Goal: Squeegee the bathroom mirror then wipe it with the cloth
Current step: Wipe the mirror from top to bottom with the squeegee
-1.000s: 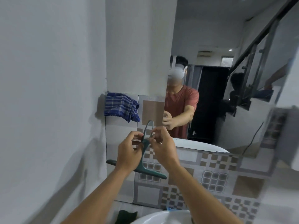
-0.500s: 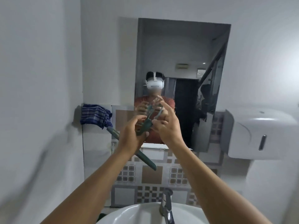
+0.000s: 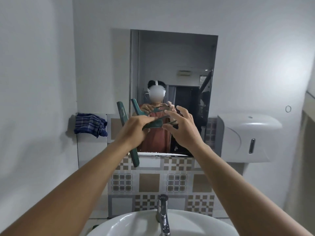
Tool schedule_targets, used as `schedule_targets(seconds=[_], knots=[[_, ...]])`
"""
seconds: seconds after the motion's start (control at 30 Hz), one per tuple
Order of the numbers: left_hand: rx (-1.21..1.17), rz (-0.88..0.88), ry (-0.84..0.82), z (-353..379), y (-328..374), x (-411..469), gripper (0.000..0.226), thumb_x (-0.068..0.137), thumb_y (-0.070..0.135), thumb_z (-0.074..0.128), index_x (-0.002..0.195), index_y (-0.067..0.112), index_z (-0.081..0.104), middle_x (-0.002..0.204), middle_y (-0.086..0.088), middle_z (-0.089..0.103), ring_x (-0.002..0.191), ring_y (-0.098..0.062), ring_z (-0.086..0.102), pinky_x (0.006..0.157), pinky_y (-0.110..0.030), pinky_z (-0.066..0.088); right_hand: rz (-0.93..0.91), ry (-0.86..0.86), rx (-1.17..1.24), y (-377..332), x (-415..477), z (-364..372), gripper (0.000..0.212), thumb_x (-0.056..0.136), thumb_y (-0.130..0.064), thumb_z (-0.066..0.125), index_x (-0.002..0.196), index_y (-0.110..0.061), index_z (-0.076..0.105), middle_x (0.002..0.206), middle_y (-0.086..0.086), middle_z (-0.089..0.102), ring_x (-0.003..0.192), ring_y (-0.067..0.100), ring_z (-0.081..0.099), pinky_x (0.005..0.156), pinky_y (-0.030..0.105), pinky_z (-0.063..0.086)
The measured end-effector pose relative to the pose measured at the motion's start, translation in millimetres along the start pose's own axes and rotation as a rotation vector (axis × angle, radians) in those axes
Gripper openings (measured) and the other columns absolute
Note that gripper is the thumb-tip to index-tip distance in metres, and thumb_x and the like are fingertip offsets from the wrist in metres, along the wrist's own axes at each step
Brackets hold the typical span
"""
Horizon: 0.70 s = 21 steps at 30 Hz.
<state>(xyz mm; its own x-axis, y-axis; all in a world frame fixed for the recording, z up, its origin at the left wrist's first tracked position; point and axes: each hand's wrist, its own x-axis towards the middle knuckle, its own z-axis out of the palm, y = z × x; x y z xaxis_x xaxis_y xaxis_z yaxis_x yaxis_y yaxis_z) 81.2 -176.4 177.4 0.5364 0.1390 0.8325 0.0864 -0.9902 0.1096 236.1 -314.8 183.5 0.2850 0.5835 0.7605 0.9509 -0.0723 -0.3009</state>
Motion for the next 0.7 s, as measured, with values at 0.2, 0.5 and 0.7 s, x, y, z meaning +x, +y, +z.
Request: schedule_targets(seconds=[0.2, 0.5, 0.7], knots=[[0.066, 0.131, 0.016, -12, 10, 22, 0.051, 0.082, -0.008, 0.071, 0.130, 0.008, 0.063, 0.122, -0.011, 0.072, 0.106, -0.025, 0.069, 0.097, -0.035, 0.054, -0.192, -0.010, -0.173, 6, 9, -23, 0.050, 0.091, -0.036, 0.069, 0.138, -0.020, 0.059, 0.127, 0.006, 0.060, 0.121, 0.028, 0.050, 0.097, 0.050, 0.050], [0.194, 0.231, 0.016, -24, 9, 38, 0.036, 0.085, -0.008, 0.068, 0.117, 0.007, 0.072, 0.095, -0.009, 0.077, 0.082, -0.025, 0.069, 0.074, -0.042, 0.061, -0.235, 0.054, -0.238, 14, 16, -31, 0.049, 0.092, -0.041, 0.067, 0.136, -0.020, 0.055, 0.128, 0.002, 0.061, 0.115, 0.024, 0.055, 0.096, 0.044, 0.047], [0.248, 0.247, 0.027, -32, 0, 66, 0.035, 0.087, -0.005, 0.067, 0.116, 0.011, 0.073, 0.095, -0.007, 0.076, 0.082, -0.023, 0.068, 0.071, -0.041, 0.061, -0.347, 0.091, -0.321, 6, 44, -33, 0.043, 0.093, -0.041, 0.066, 0.130, -0.022, 0.060, 0.107, 0.003, 0.063, 0.091, 0.020, 0.061, 0.077, 0.035, 0.045]])
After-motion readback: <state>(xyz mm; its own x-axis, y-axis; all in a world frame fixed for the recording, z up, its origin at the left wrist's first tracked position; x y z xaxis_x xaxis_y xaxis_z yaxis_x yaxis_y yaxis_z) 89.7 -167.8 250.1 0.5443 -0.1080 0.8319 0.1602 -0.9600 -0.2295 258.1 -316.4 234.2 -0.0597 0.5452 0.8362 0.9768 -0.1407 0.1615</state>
